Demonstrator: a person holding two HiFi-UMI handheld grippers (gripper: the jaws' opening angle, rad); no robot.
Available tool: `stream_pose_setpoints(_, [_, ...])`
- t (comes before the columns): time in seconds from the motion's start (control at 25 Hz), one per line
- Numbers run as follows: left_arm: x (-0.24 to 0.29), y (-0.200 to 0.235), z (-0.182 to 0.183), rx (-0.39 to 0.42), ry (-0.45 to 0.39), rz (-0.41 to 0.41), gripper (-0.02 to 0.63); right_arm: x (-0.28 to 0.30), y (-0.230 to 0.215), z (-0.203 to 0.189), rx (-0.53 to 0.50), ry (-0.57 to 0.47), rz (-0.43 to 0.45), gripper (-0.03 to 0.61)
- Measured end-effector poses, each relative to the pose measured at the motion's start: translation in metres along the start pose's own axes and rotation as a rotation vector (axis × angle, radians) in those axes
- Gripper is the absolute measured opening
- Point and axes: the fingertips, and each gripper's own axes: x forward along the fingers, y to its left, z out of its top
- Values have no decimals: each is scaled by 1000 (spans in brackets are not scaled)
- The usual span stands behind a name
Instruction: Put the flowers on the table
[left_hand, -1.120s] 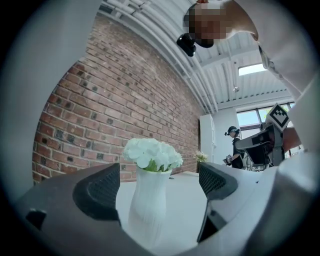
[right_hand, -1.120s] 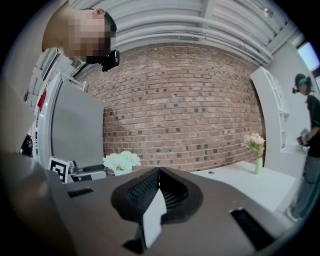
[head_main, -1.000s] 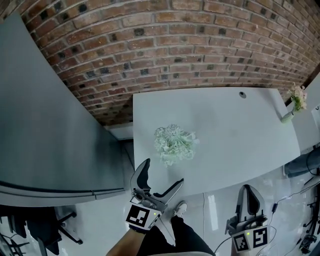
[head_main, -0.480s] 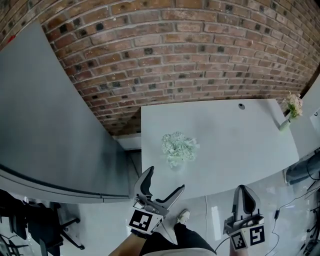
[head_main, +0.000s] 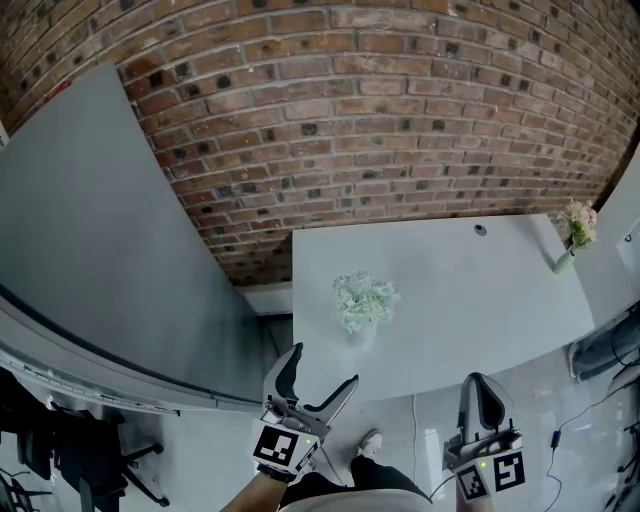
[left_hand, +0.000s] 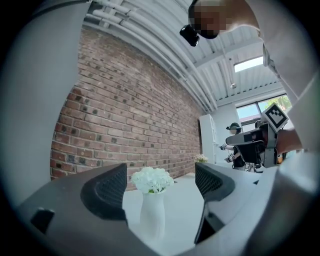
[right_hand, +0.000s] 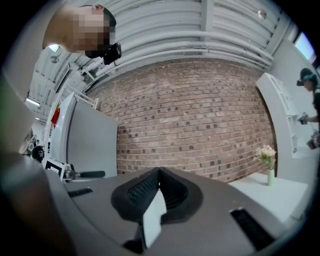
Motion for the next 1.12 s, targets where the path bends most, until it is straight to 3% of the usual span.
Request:
stream_pose_setpoints(0.32, [-20,5,8,7,-15,21,331,-7,15,7,-4,-15,10,17])
stream_pose_setpoints(0.68, [-36,10,12,16,-35,38,129,-19,23,8,-7,-20,-3,17])
stream_pose_setpoints(0.88, [-41,11,12,20,-38,33,62,-24,27,9,-11,-25,-12,17])
stream_pose_setpoints(1.12, [-57,14,20,37,-70,37,27,-32,35,9,-20,-20,-19,17])
